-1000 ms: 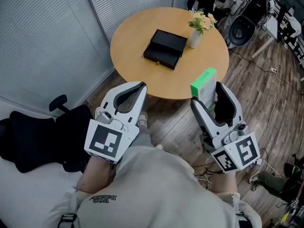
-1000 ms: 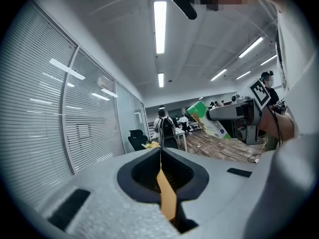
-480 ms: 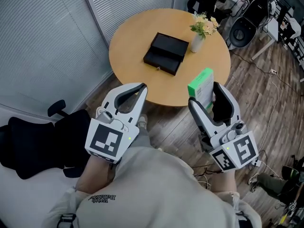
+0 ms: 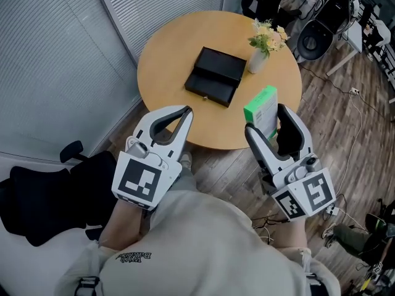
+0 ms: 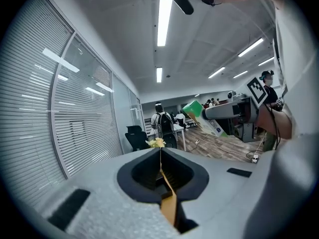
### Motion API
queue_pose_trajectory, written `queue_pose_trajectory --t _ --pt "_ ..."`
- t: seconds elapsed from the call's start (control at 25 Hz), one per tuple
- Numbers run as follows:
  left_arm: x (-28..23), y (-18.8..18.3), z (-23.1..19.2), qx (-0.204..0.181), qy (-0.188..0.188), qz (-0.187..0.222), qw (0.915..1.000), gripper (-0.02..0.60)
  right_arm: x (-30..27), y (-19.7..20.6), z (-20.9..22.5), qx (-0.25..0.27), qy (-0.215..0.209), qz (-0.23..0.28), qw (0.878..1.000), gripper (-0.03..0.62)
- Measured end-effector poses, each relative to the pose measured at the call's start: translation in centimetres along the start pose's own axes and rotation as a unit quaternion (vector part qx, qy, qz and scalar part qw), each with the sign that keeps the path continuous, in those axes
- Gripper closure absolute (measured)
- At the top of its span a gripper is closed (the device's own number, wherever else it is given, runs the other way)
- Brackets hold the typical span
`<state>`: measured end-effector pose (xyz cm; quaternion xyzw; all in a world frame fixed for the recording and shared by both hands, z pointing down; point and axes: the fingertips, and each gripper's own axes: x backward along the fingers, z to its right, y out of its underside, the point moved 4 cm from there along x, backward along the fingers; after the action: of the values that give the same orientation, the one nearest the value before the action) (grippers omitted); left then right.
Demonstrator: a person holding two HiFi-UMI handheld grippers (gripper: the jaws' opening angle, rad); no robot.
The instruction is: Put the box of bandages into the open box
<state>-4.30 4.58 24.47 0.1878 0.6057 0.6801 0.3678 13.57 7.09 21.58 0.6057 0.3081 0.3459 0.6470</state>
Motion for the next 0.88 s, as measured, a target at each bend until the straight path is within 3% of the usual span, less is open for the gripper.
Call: queue_pose_trajectory --t 0.64,0.88 --pt "-4.3 -0.7 -8.7 -0.013 0.039 0.003 0.9991 0.558 -8.9 -2.0 1.5 0.001 0.044 -0.008 0.999 0.279" --pt "-5.7 0.6 -12.0 -0.017 0.061 -0.001 0.998 0.558 -12.8 -1.6 1.5 0.007 0.051 -0.012 0.999 0.279"
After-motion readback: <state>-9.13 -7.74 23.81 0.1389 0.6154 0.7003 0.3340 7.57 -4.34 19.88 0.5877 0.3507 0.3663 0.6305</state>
